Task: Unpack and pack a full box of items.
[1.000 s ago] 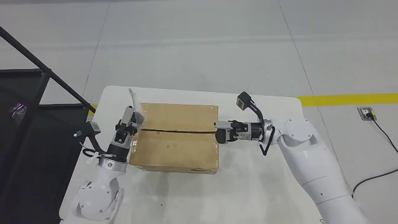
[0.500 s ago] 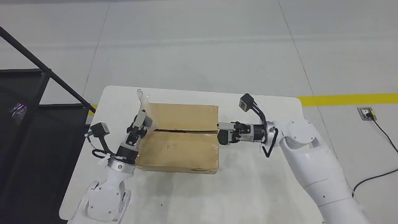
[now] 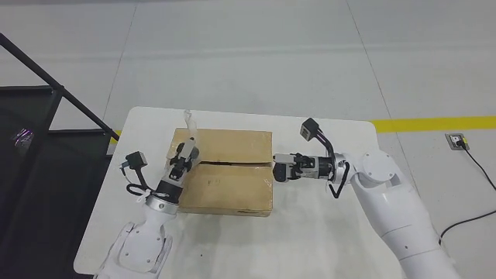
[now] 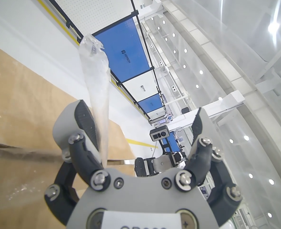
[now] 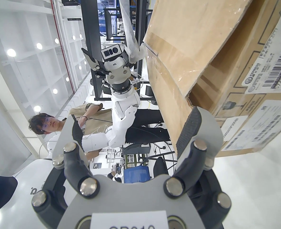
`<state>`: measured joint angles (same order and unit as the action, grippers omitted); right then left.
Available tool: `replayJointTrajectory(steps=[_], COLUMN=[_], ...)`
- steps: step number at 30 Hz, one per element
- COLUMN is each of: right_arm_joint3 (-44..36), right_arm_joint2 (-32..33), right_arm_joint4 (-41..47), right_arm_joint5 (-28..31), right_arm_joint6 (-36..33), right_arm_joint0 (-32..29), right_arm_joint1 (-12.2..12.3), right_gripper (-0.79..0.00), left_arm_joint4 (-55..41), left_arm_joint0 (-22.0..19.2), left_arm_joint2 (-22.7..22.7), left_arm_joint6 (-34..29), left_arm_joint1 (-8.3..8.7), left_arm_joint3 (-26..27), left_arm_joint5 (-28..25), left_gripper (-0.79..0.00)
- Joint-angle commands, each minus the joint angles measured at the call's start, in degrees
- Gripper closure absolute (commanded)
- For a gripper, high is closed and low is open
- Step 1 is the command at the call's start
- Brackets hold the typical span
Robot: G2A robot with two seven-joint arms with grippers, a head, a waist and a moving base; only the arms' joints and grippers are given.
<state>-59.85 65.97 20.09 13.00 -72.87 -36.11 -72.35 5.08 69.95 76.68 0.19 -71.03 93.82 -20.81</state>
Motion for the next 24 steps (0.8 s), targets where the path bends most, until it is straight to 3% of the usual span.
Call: replayJointTrajectory(steps=[1,24], right_arm_joint3=[0.05,1.81], right_arm_joint2=[-0.02,0.01], right_arm_joint4=[0.15,1.98], right_arm_joint5=[0.13,1.74], right_arm_joint6=[-0.07,-0.51], right_arm_joint0=[-0.04,0.04], right_arm_joint1=[0.06,0.84], right_gripper=[-0.785,-0.785], left_arm_joint4=[0.32,4.45], left_arm_joint0=[0.06,-3.70], left_arm_joint2=[-0.24,-4.97], left_arm_joint6=[-0.01,2.39], left_arm_joint1=[-0.09,-1.89], left_arm_joint3=[0.11,-3.35], left_arm_joint5=[-0.10,0.77], left_gripper=[-0.785,-0.785])
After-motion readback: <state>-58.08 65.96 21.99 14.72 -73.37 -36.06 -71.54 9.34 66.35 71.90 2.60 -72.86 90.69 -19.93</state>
